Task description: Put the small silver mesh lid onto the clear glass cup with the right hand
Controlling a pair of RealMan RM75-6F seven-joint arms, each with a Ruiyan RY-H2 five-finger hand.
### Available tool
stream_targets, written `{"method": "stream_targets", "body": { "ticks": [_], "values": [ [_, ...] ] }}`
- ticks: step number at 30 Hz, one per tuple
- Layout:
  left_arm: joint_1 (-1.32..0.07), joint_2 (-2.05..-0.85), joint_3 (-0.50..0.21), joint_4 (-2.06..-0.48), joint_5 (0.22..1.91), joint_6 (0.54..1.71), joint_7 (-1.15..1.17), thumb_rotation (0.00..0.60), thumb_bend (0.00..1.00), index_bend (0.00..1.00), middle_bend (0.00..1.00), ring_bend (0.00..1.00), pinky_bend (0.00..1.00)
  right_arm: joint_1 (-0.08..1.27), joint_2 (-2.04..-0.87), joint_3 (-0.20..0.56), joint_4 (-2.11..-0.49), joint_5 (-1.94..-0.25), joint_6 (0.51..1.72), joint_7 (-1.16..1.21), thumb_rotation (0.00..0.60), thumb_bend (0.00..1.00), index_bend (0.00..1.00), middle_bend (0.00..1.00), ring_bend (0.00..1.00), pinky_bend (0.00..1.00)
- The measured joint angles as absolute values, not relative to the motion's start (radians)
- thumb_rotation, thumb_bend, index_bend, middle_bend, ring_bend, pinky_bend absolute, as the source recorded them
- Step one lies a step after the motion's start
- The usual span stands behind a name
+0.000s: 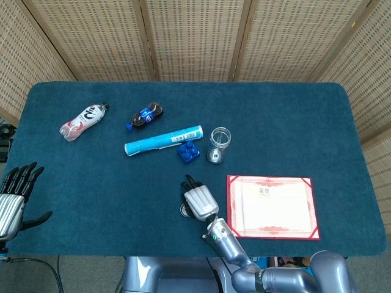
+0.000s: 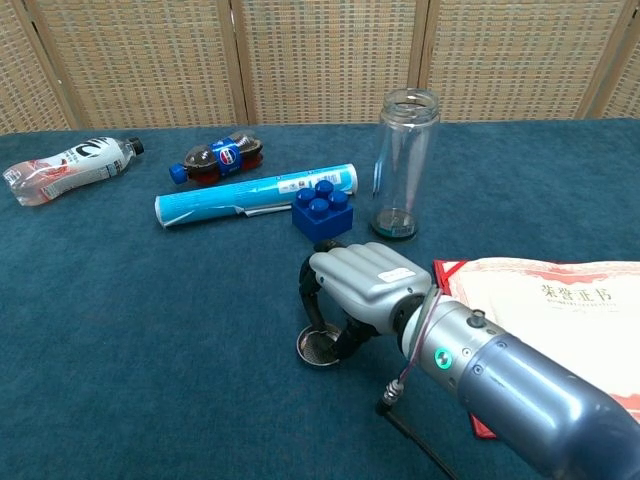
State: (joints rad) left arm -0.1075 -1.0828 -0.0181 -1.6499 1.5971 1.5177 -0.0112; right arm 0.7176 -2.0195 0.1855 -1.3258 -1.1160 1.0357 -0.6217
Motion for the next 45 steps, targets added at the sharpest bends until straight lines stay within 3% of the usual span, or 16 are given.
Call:
{"method": "stream_targets", "body": {
  "ticks": [22, 45],
  "values": [
    [-0.111, -1.085, -0.017, -1.658, 1.600, 1.514, 0.007, 0.600, 0.18, 0.00, 0.00, 0.00, 0.00, 0.707, -1.942, 0.182, -1.451, -1.104, 1.087, -0.724, 0.600, 0.54, 0.68, 0.31, 0.07, 0.35],
    [-0.103, -1.083, -0.019, -1.665, 1.603, 1.533, 0.015, 0.600, 0.18, 0.00, 0.00, 0.00, 0.00, 0.672, -1.662, 0.201, -1.787, -1.094, 1.242, -0.916, 0.600, 0.54, 0.68, 0.30, 0.08, 0.35]
  ]
}}
